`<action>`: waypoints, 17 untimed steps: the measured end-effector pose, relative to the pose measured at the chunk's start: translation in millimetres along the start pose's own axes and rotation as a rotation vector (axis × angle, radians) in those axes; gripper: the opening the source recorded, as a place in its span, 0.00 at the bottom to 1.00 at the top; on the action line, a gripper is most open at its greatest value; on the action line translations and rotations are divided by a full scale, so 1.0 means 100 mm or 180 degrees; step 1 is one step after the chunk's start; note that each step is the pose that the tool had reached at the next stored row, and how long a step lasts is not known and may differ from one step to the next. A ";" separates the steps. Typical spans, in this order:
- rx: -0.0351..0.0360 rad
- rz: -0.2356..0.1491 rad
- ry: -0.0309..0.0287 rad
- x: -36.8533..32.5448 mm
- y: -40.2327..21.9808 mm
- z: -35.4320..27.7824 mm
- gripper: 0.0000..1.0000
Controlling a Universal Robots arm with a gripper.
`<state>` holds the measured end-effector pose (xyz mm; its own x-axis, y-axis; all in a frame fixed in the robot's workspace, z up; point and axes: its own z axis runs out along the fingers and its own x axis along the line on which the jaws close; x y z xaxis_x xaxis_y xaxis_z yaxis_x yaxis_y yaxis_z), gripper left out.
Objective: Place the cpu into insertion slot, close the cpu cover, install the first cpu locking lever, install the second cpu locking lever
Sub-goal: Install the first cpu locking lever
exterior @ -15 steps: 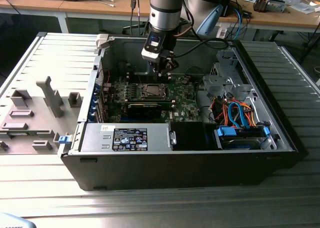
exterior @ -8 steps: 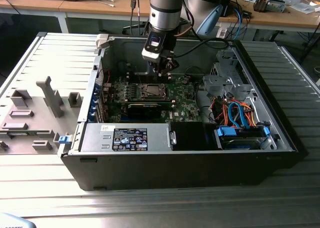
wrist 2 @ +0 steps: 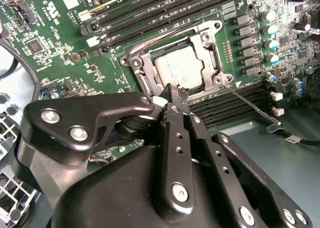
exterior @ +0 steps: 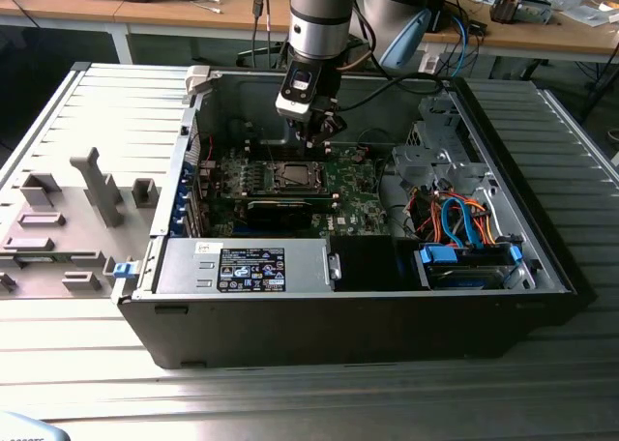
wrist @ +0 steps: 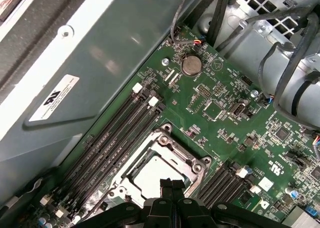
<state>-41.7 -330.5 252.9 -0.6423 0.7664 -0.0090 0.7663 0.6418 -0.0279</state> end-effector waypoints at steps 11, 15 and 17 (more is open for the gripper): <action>0.0001 -0.0022 -0.0002 0.000 0.000 0.000 0.11; 0.0000 -0.0032 -0.0002 0.000 0.000 0.000 0.11; 0.0000 -0.0039 -0.0002 0.000 0.000 0.000 0.11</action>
<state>-41.7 -330.5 252.9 -0.6515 0.7586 -0.0094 0.7585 0.6511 -0.0281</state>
